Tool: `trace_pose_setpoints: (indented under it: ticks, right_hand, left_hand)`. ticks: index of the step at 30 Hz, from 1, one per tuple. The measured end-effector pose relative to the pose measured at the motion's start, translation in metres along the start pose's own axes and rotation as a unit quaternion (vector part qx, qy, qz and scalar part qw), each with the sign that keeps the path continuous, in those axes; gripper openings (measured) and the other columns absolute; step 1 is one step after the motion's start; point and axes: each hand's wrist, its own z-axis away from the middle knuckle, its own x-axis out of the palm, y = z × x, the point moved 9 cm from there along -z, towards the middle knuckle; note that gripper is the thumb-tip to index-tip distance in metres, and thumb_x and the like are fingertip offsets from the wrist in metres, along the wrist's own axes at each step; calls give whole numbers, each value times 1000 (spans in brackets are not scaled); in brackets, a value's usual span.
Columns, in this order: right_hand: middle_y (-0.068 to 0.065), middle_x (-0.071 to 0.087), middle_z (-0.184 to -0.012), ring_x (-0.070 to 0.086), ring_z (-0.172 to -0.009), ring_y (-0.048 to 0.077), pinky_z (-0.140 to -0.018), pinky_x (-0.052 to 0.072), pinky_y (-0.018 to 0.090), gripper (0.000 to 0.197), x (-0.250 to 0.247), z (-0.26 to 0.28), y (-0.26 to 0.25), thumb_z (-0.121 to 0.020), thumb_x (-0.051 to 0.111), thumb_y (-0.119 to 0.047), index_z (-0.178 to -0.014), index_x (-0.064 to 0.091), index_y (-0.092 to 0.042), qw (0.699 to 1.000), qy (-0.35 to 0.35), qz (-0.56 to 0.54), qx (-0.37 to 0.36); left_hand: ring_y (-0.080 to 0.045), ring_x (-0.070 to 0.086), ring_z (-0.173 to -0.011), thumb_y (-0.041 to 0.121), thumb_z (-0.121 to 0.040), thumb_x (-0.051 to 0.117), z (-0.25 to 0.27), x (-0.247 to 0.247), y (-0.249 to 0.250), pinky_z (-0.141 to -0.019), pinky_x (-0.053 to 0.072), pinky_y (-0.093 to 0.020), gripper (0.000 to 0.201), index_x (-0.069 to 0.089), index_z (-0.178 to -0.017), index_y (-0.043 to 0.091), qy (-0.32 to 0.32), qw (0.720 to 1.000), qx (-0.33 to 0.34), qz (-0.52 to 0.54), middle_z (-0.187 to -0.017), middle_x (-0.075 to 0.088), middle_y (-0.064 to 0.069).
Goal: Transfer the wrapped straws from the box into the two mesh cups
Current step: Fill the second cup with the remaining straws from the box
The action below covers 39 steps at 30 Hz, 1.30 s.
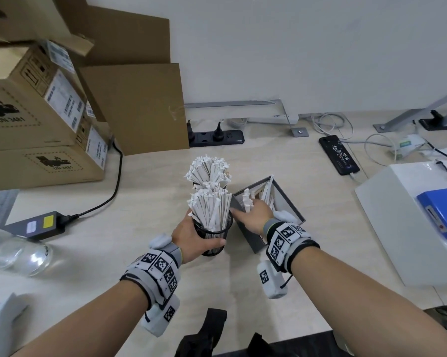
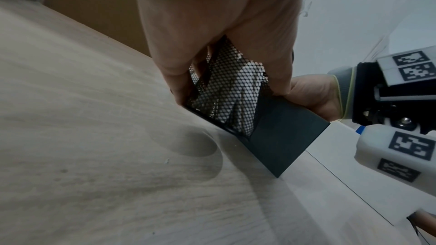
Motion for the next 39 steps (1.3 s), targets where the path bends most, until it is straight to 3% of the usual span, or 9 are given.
trace_pose_setpoints:
  ticks: [6,11,14,18,26,30,34,37,39]
  right_hand:
    - [10,69,-70,70,-70,26,-78,56,41,35,-46,9,-10,-86,62,-50,-75,57,-17,978,108,-178,-22]
    - [3,52,-49,56,-41,17,-57,56,35,27,-98,25,-45,-92,59,-35,-76,54,-14,915,210,-334,-83]
    - [-6,45,-40,48,-37,13,-59,59,39,32,-109,34,-76,-92,59,-38,-77,49,-12,884,186,-406,-135]
    - [-8,40,-39,45,-36,10,-62,54,39,38,-93,49,-108,-92,55,-43,-70,44,-13,872,105,-434,-202]
    - [-7,44,-41,52,-41,13,-70,59,50,38,-57,57,-110,-84,63,-45,-72,49,-12,878,67,-435,-188]
    - [-2,63,-58,67,-62,23,-71,58,42,22,-30,59,-101,-82,74,-28,-77,56,-18,920,28,-347,-180]
    - [-1,66,-86,65,-79,15,-79,56,31,35,-45,68,-111,-73,80,-24,-99,56,-24,925,118,-242,-269]
    - [-4,63,-113,59,-103,7,-91,46,21,48,-59,77,-119,-77,70,-45,-118,57,-24,919,163,-150,-325]
    - [-3,52,-134,48,-121,6,-100,37,21,77,-42,79,-119,-72,60,-67,-133,49,-21,935,104,-60,-335]
  left_hand:
    - [-11,62,-112,65,-46,84,0,-3,9,-101,50,-36,99,50,-131,26,-12,1000,7,20,-118,66,13]
    - [-9,60,-112,63,-54,83,7,0,20,-95,46,-27,95,46,-135,30,-41,996,15,73,-122,63,14]
    - [-9,64,-107,69,-56,78,9,6,25,-96,50,-31,83,51,-125,33,-68,995,3,80,-115,67,13]
    - [-9,62,-98,51,-74,80,13,6,35,-88,47,-26,56,54,-119,31,-70,996,-1,56,-106,66,13]
    - [1,59,-106,39,-63,91,24,4,46,-95,45,-22,84,45,-133,34,-79,993,58,60,-111,60,26]
    - [-2,63,-108,55,-50,87,24,0,44,-95,51,-28,89,48,-128,36,-65,993,52,87,-113,66,20]
    - [-1,60,-103,34,-62,92,25,-4,43,-93,48,-24,82,48,-130,29,-53,995,46,71,-108,61,23]
    - [0,61,-106,37,-61,92,25,-2,42,-97,49,-26,83,48,-131,30,-68,993,46,79,-112,65,21]
    - [-4,62,-110,47,-58,89,25,0,41,-99,51,-31,85,49,-132,30,-74,993,37,82,-116,67,17]
